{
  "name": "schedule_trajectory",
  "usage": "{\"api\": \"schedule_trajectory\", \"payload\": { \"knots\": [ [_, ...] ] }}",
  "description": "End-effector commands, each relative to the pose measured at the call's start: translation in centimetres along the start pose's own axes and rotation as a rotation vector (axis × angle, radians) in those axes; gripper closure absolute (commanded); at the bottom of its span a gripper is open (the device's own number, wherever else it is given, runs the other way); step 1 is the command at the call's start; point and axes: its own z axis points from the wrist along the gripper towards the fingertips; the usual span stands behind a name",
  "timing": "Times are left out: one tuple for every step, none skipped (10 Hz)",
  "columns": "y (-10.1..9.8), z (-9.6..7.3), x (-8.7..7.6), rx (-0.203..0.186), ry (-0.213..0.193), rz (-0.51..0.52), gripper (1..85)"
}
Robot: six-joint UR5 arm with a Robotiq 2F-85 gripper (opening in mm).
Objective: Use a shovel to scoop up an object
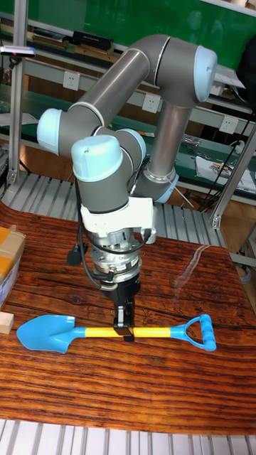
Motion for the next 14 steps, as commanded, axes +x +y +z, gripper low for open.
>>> {"api": "schedule_trajectory", "payload": {
  "knots": [
    [0.1, -0.1, 1.2, 0.005, -0.01, -0.003, 84.7],
    [0.4, -0.1, 1.8, -0.001, -0.006, -0.005, 84.7],
    [0.4, -0.1, 2.0, -0.002, 0.0, -0.007, 84.7],
    [0.4, -0.1, 2.2, -0.002, 0.004, -0.007, 84.7],
    [0.4, -0.1, 2.1, -0.002, 0.003, 0.0, 84.7],
    [0.4, -0.1, 2.2, -0.002, 0.007, 0.008, 84.7],
    [0.2, -0.1, 2.5, 0.007, 0.017, 0.014, 84.7],
    [0.1, -0.1, 2.5, 0.01, 0.018, 0.018, 84.7],
    [0.1, -0.1, 2.7, 0.01, 0.026, 0.011, 84.7],
    [0.1, -0.1, 2.8, 0.009, 0.031, 0.006, 84.7],
    [0.2, -0.1, 2.8, 0.008, 0.029, 0.006, 84.7],
    [0.1, -0.1, 2.8, 0.009, 0.029, 0.006, 84.7],
    [0.1, -0.1, 2.8, 0.011, 0.028, 0.006, 84.7],
    [0.1, -0.1, 2.8, 0.011, 0.028, 0.006, 84.7]
  ]
}}
